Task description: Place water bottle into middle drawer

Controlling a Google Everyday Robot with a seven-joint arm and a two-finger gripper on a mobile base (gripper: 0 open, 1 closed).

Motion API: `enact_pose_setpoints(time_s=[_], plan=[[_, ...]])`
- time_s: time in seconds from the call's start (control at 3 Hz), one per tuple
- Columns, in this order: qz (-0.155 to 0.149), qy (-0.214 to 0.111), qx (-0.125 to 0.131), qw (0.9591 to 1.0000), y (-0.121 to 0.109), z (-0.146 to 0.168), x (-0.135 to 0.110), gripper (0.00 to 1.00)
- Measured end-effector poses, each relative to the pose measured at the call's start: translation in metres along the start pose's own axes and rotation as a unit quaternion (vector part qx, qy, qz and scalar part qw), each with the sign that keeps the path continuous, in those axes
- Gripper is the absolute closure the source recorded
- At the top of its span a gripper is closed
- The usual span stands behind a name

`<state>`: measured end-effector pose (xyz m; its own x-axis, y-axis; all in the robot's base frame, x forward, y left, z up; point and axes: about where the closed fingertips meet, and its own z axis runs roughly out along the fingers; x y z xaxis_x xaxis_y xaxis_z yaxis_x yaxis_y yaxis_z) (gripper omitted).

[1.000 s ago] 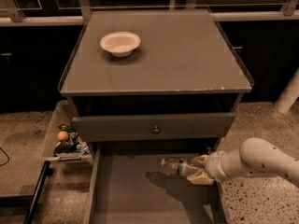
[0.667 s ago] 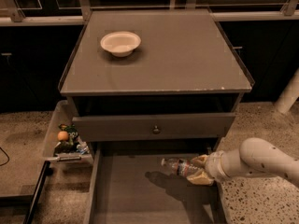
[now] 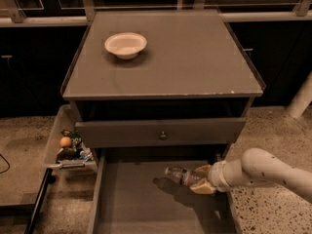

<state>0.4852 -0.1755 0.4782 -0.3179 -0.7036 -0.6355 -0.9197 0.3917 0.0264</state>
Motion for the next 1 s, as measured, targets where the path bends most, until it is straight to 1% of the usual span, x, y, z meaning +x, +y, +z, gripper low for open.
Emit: enact_pose_setpoints(time_s=[0.33, 0.67, 1.0], plan=[[0.001, -0.023, -0.001, 0.9997, -0.005, 0.027, 0.001, 1.0], [-0.011, -0.051, -0.006, 0.9986, -0.003, 0.052, -0.002, 1.0], [-0.025, -0.085, -0.012, 0.996, -0.002, 0.075, 0.003, 1.0]])
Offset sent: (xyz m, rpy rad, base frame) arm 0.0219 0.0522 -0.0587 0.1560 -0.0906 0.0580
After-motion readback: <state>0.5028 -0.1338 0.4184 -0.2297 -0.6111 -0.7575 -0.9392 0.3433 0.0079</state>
